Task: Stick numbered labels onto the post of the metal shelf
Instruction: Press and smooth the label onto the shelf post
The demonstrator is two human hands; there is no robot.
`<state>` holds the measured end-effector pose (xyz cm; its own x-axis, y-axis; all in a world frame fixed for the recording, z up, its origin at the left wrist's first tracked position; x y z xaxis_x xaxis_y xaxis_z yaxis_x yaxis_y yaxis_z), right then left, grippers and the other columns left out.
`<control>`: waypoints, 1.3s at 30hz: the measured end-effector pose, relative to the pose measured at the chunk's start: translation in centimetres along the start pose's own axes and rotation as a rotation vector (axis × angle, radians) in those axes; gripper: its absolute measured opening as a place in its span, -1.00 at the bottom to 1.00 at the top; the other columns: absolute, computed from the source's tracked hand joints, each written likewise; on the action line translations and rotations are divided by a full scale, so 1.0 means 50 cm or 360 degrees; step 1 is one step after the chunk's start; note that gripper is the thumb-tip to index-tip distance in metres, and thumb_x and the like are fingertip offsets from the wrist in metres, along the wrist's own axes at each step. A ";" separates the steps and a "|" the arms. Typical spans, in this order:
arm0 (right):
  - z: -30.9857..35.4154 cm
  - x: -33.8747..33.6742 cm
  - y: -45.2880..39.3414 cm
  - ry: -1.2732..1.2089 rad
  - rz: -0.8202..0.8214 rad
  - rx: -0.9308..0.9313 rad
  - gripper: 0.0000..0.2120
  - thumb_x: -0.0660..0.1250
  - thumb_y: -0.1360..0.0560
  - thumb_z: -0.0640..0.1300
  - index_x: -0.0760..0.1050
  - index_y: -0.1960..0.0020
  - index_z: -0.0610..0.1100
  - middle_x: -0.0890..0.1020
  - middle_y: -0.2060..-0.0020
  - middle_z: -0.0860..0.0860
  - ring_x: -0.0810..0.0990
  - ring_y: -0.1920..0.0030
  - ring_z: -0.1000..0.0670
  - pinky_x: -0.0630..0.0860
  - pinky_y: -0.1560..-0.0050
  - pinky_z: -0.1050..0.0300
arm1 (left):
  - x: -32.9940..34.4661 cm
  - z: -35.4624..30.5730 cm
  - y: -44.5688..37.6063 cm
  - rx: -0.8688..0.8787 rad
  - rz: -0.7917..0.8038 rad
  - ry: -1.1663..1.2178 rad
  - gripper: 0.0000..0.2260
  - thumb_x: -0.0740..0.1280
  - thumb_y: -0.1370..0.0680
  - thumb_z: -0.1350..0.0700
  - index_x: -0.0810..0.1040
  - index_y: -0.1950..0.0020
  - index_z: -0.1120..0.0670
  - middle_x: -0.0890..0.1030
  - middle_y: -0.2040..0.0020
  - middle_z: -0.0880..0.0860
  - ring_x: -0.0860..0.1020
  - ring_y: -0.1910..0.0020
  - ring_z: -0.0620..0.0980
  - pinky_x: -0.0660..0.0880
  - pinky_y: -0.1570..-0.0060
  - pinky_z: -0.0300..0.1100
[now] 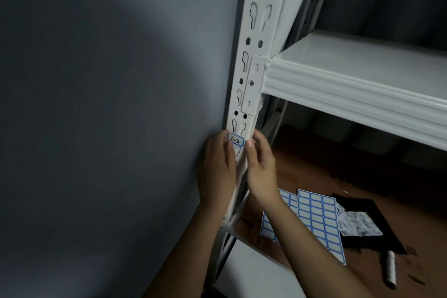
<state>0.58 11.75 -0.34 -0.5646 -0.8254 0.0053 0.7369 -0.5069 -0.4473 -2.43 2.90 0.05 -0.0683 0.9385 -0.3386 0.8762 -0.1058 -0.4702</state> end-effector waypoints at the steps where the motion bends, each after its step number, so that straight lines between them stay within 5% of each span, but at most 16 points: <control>1: 0.000 -0.001 0.000 -0.0005 0.0012 -0.0003 -0.75 0.13 -0.62 -0.26 0.40 -0.26 -0.07 0.58 -0.04 0.21 0.55 -0.11 0.23 0.45 -0.26 0.20 | 0.000 -0.004 -0.001 0.0024 -0.0046 0.0008 -0.77 0.18 -0.62 0.08 0.49 -0.24 0.05 0.55 -0.14 0.01 0.56 -0.03 -0.07 0.38 0.17 -0.40; 6: -0.006 -0.002 -0.003 -0.0043 -0.0002 -0.0030 -0.70 0.14 -0.61 -0.28 0.39 -0.16 0.11 0.57 -0.07 0.17 0.54 -0.09 0.30 0.41 -0.17 0.40 | 0.008 -0.005 -0.003 0.0081 -0.0211 0.0020 -0.82 0.26 -0.58 0.21 0.57 -0.14 0.17 0.56 -0.11 0.11 0.54 -0.01 -0.07 0.25 0.10 -0.68; 13: -0.010 -0.005 -0.005 -0.0061 0.0010 -0.0036 -0.68 0.16 -0.61 -0.28 0.38 -0.16 0.13 0.58 -0.07 0.11 0.54 -0.10 0.28 0.40 -0.15 0.42 | 0.020 0.002 -0.007 0.0098 -0.0232 -0.0030 -0.84 0.25 -0.59 0.16 0.56 -0.11 0.13 0.58 -0.14 0.04 0.56 -0.07 -0.03 0.44 0.02 -0.29; 21: -0.029 -0.004 -0.006 -0.0048 -0.0006 -0.0029 -0.73 0.15 -0.62 -0.25 0.39 -0.27 -0.03 0.58 -0.17 -0.02 0.54 -0.22 0.06 0.43 -0.29 0.16 | 0.010 0.008 -0.020 0.0024 -0.0182 -0.0007 -0.82 0.23 -0.60 0.12 0.57 -0.08 0.16 0.68 0.07 0.10 0.64 0.12 0.08 0.47 0.18 -0.20; 25: -0.031 0.000 -0.006 -0.0016 -0.0064 -0.0017 -0.71 0.15 -0.62 -0.24 0.38 -0.22 0.10 0.57 -0.18 0.00 0.52 -0.23 0.07 0.40 -0.31 0.14 | 0.008 0.009 -0.022 0.0074 -0.0178 -0.0058 -0.66 0.14 -0.57 -0.06 0.59 -0.07 0.13 0.68 0.06 0.08 0.64 0.13 0.08 0.55 0.17 -0.09; 28: -0.041 0.005 -0.005 0.0016 -0.0107 -0.0023 -0.74 0.15 -0.62 -0.20 0.40 -0.28 -0.06 0.56 -0.21 -0.06 0.51 -0.26 0.01 0.39 -0.35 0.05 | 0.008 0.006 -0.023 0.0016 -0.0177 -0.0093 -0.71 0.16 -0.57 -0.01 0.59 -0.06 0.12 0.68 0.05 0.07 0.63 0.12 0.09 0.52 0.17 -0.09; 34: -0.032 0.013 -0.001 0.0026 -0.0140 -0.0057 -0.72 0.11 -0.63 -0.27 0.37 -0.29 -0.05 0.56 -0.17 0.06 0.52 -0.21 0.15 0.40 -0.26 0.27 | 0.000 -0.012 -0.026 -0.0073 -0.0075 -0.0215 -0.79 0.18 -0.62 0.05 0.55 -0.10 0.09 0.65 -0.02 0.05 0.60 0.06 0.07 0.41 0.21 -0.19; 39: -0.037 0.019 0.000 0.0101 -0.0194 -0.0066 -0.71 0.11 -0.63 -0.23 0.37 -0.33 -0.10 0.53 -0.25 -0.03 0.49 -0.27 0.06 0.39 -0.33 0.13 | -0.008 -0.022 -0.033 -0.0087 0.0058 -0.0323 -0.78 0.12 -0.63 0.05 0.50 -0.08 0.13 0.62 -0.04 0.10 0.57 0.04 0.15 0.36 0.23 -0.11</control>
<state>-0.65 11.43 -1.99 -0.6726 -0.7400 0.0058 0.6460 -0.5909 -0.4833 -3.32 3.05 1.89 -0.1256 0.8484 -0.5143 0.9041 -0.1155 -0.4114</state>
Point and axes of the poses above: each hand's wrist, its own y-axis away from the middle knuckle, its own x-axis out of the palm, z = x × y, the point moved 2 cm from there along -y, towards the middle knuckle
